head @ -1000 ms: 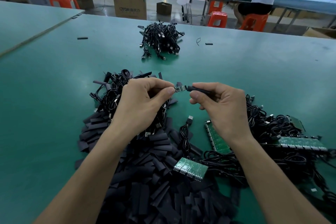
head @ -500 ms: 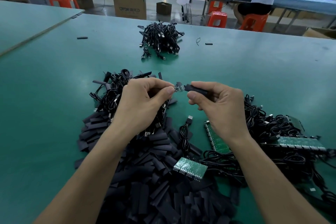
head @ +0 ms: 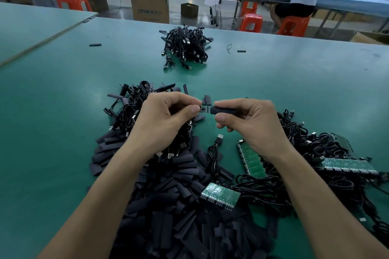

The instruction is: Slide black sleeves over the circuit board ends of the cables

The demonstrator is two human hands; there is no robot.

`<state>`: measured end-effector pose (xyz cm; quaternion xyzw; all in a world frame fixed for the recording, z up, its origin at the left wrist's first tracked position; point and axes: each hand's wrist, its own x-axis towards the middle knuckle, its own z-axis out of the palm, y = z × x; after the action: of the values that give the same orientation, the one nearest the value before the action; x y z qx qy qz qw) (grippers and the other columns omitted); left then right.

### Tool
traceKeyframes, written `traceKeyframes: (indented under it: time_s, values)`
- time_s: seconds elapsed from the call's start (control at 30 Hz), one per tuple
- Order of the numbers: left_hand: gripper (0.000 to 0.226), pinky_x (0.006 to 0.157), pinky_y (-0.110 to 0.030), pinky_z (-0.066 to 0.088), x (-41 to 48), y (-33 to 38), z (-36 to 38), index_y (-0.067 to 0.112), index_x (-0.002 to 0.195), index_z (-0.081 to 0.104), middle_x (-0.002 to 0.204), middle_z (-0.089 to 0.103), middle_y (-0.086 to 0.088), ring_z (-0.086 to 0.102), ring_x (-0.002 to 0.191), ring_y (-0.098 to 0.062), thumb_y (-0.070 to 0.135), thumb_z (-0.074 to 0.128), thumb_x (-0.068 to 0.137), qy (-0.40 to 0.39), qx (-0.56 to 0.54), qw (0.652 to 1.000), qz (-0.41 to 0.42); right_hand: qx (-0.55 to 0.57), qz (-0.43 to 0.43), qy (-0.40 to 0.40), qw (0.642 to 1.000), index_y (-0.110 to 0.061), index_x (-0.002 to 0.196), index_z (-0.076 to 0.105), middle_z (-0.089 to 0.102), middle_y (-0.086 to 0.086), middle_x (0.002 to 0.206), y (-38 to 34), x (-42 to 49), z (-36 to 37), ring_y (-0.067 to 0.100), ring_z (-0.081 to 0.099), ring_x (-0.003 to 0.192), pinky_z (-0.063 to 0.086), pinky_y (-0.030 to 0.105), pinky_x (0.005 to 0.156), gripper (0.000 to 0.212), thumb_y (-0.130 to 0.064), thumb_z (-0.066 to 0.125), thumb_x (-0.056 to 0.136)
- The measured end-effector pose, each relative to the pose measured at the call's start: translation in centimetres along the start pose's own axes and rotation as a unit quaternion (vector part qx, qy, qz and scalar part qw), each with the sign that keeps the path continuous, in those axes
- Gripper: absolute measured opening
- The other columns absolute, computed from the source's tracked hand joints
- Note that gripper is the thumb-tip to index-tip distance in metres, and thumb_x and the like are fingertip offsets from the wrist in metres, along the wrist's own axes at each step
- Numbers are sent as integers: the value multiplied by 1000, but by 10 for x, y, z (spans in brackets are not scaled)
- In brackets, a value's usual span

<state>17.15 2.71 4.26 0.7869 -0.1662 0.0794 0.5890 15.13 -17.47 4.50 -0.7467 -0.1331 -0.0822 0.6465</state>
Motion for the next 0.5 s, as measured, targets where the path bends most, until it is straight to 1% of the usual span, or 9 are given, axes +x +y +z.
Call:
traceKeyframes:
  time_s: [0.07,0.13,0.17,0.23,0.3,0.33,0.4,0.47,0.5]
  values:
    - [11,75,-30,57,0,-1,1,28,90,77,80,76,0,70,76,-17,18,76,87,7,-10,1000,-3,0,4,-20,1000,-21,95,75,77,3,80,-1,0,-1,13,72,67,54,19,62,26,-20,78,69]
    - [11,76,-30,58,0,-2,3,28,90,77,80,76,2,72,78,-15,17,76,87,12,-17,1000,-7,-5,5,-21,1000,-20,95,75,77,3,79,-2,0,-1,13,72,67,54,19,63,25,-18,79,70]
    - [11,75,-27,59,0,-2,3,27,90,77,79,76,3,72,77,-13,16,76,87,11,-18,1000,-8,-10,2,-17,1000,-20,95,75,77,3,78,-2,1,0,13,71,67,54,19,63,24,-15,80,72]
    - [12,69,-18,54,0,-1,3,25,91,77,78,76,7,71,73,-5,13,76,87,1,-30,1000,-8,-18,-6,-6,1000,-20,96,75,77,1,78,-1,3,1,13,71,67,53,19,62,24,-7,80,77]
    - [13,67,-13,51,-1,1,2,22,91,76,77,77,6,70,71,-2,11,77,86,-18,-51,998,-13,-15,-11,-5,1000,-21,96,75,77,-1,79,-2,3,1,13,72,68,53,19,62,25,-4,79,78]
    - [12,67,-13,51,-1,1,1,21,91,76,77,77,3,71,70,-3,11,77,85,-31,-62,997,-17,-8,-9,-13,1000,-21,96,75,77,-1,80,-2,3,1,13,72,69,54,19,63,25,-6,79,77]
    - [11,68,-19,53,-2,2,0,20,92,75,77,76,-2,69,70,-7,13,78,84,-52,-67,996,-23,1,-3,-35,999,-22,95,76,77,5,82,-2,2,2,13,71,69,56,22,65,24,-11,79,74]
    - [13,70,-28,52,-3,2,0,22,94,74,76,75,-4,66,69,-13,16,79,83,-59,-54,997,-24,-4,-1,-47,999,-22,95,77,77,8,83,-1,1,4,15,71,70,59,28,69,24,-9,80,75]
    - [15,69,-28,51,-3,2,1,24,95,73,76,75,-4,65,68,-14,17,80,83,-56,-50,997,-24,-8,-2,-46,999,-22,95,77,77,7,83,0,0,4,15,71,70,59,32,71,24,-8,79,76]
